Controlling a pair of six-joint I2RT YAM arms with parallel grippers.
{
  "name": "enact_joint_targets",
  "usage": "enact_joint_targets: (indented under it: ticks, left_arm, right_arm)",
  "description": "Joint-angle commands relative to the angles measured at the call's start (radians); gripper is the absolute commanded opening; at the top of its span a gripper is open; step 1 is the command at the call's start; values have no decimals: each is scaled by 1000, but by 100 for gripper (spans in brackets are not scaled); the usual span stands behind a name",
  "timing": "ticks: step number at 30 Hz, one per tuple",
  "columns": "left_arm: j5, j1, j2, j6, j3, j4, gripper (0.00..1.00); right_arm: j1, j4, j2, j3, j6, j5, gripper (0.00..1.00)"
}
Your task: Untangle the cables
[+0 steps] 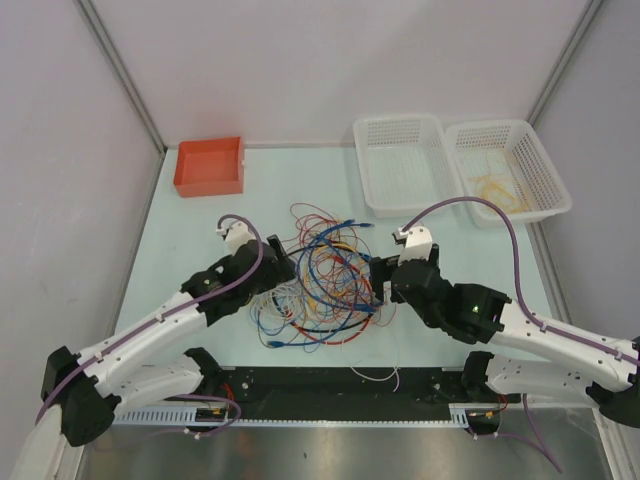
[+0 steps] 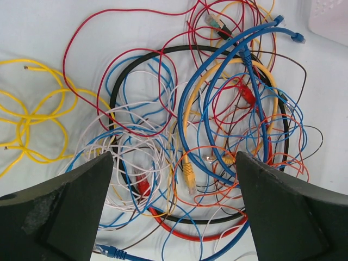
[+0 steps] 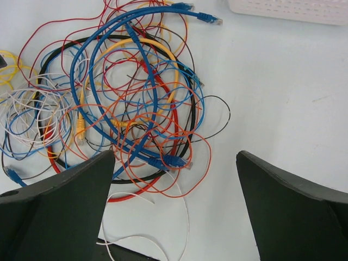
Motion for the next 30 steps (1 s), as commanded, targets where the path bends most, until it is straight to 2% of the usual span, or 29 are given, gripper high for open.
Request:
enact_joint_targets:
  ticks: [1, 4, 10, 16, 22, 25, 28, 30]
  left_arm:
    - [-12, 7, -46, -50, -22, -5, 100]
    - [-25, 7, -64, -40, -31, -40, 100]
    - [-61, 9, -44, -116, -39, -152, 99]
    - [-44, 24, -36, -42, -20, -124, 100]
    - [63, 24, -10, -19, -65, -51, 98]
    - [-5, 26, -15, -69, -65, -127, 99]
    - [-59, 73, -18, -163, -39, -250, 100]
    - [-33, 174, -10, -218, -43, -303, 99]
  right_arm:
    - [-1, -16, -6, -7, 41, 22, 100]
    - [0, -17, -6, -10, 49, 17, 100]
    - [-3, -11, 4, -21, 61, 11, 100]
    - [-30, 1, 38, -58, 64, -9, 100]
    - [-184, 78, 95, -130, 96, -194, 98]
    - [-210, 117, 101, -148, 101, -250, 97]
    - [-208, 136, 102, -148, 99, -258, 96]
    - [-208, 137, 110, -148, 99, -262, 96]
